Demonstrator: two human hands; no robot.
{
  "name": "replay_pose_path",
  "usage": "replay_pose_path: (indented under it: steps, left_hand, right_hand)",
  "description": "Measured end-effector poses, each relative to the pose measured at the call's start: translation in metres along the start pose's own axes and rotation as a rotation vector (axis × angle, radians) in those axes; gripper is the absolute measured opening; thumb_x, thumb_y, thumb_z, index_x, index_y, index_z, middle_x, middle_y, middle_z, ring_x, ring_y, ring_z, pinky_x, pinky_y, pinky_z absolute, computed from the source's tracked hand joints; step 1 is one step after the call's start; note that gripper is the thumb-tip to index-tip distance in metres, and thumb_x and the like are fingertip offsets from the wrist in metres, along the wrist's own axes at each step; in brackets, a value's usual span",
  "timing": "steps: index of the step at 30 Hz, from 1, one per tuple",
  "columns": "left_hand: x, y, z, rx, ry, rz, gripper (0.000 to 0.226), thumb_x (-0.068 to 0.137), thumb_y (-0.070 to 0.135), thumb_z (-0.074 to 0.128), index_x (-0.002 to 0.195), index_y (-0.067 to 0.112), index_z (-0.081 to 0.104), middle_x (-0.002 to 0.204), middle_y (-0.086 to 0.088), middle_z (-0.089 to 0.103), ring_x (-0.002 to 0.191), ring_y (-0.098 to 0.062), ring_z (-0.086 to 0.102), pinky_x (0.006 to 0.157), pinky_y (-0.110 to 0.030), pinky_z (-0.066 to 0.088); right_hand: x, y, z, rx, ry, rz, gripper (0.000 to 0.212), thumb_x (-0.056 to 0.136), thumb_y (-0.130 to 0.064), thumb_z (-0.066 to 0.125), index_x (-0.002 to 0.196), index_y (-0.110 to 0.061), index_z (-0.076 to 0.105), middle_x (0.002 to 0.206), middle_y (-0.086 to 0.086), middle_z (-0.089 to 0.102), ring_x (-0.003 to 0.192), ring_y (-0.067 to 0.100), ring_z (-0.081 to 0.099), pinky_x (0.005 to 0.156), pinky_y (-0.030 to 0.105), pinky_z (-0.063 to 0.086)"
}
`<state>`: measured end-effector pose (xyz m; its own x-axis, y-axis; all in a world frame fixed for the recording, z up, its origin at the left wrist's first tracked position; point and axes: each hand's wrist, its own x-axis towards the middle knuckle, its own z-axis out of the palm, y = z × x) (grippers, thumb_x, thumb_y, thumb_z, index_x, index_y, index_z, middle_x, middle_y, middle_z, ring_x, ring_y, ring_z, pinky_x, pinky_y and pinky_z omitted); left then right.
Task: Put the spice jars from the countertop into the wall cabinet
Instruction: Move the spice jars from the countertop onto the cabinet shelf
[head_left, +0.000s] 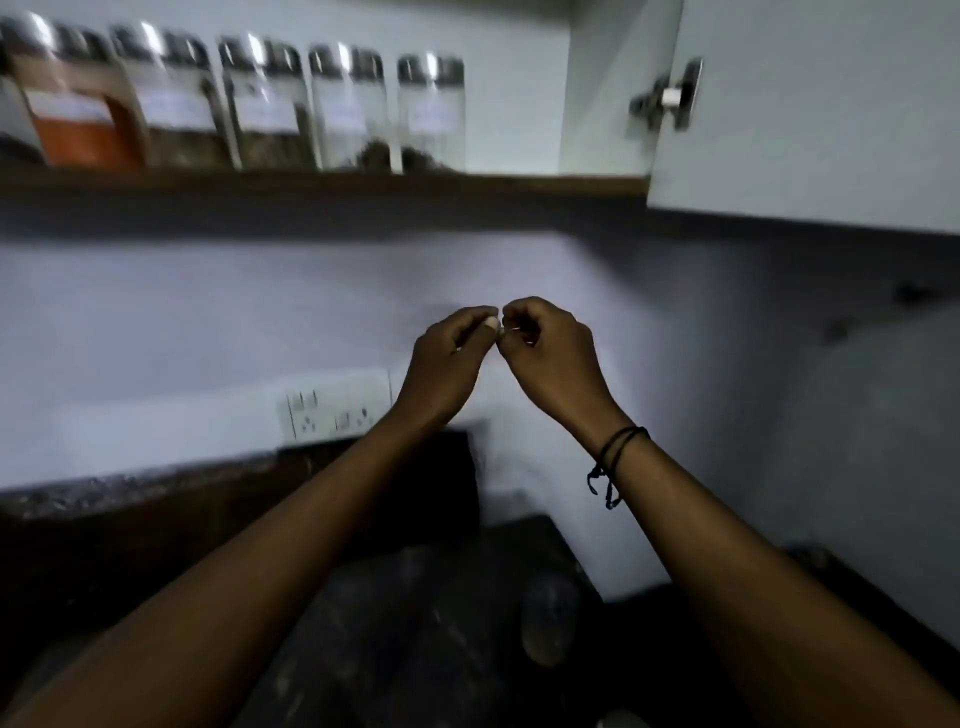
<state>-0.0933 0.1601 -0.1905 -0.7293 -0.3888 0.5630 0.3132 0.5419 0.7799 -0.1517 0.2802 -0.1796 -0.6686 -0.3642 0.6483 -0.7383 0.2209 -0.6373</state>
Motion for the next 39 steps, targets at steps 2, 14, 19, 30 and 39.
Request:
replay_pose_path:
  steps: [2,14,19,30,39]
  left_hand:
    - [-0.039,-0.028,0.025,-0.059,-0.090,-0.095,0.032,0.102,0.031,0.046,0.119,0.018,0.070,0.115,-0.001,0.073,0.110,-0.023,0.067,0.102,-0.049,0.051]
    - [-0.253,-0.145,0.149,0.131,-0.555,-0.275,0.029,0.104,0.014,0.042,0.109,0.009,0.070,0.111,-0.011,0.071,0.094,-0.013,0.060,0.077,-0.003,0.036]
    - [-0.291,-0.171,0.174,0.123,-0.734,-0.297,0.029,0.101,0.017,0.043,0.106,0.007,0.069,0.106,-0.014,0.071,0.091,-0.016,0.061,0.081,-0.028,0.044]
    - [-0.316,-0.184,0.197,-0.034,-0.755,-0.631,0.031,0.104,0.024,0.046,0.130,0.017,0.059,0.133,-0.008,0.063,0.113,-0.016,0.059,0.099,-0.032,0.045]
    - [-0.291,-0.178,0.155,-0.207,-0.279,-0.756,0.028,0.103,0.017,0.048,0.087,0.003,0.067,0.074,-0.011,0.061,0.068,-0.021,0.054,0.066,-0.036,0.042]
  right_hand:
    - [-0.044,0.026,0.004,-0.006,-0.030,0.073,0.022,0.090,-0.020,0.057,0.109,-0.018,0.066,0.104,-0.008,0.068,0.090,0.002,0.061,0.076,0.005,0.042]
    - [-0.303,0.149,0.013,-0.271,-0.217,0.507,0.028,0.090,-0.018,0.056,0.118,-0.015,0.062,0.118,0.008,0.063,0.111,0.024,0.059,0.098,0.034,0.045]
    - [-0.357,0.176,0.010,-0.586,-0.376,0.539,0.043,0.090,-0.024,0.054,0.130,-0.010,0.056,0.136,0.015,0.050,0.130,0.034,0.043,0.108,0.044,0.033]
    - [-0.416,0.218,0.018,-0.336,-0.237,0.629,0.074,0.077,-0.033,0.073,0.140,-0.042,0.034,0.143,0.000,0.021,0.115,0.023,0.053,0.092,0.031,0.049]
    - [-0.364,0.217,0.002,0.570,0.019,0.781,0.080,0.060,-0.016,0.085,0.130,-0.033,0.050,0.127,0.002,0.058,0.112,0.014,0.062,0.086,0.026,0.055]
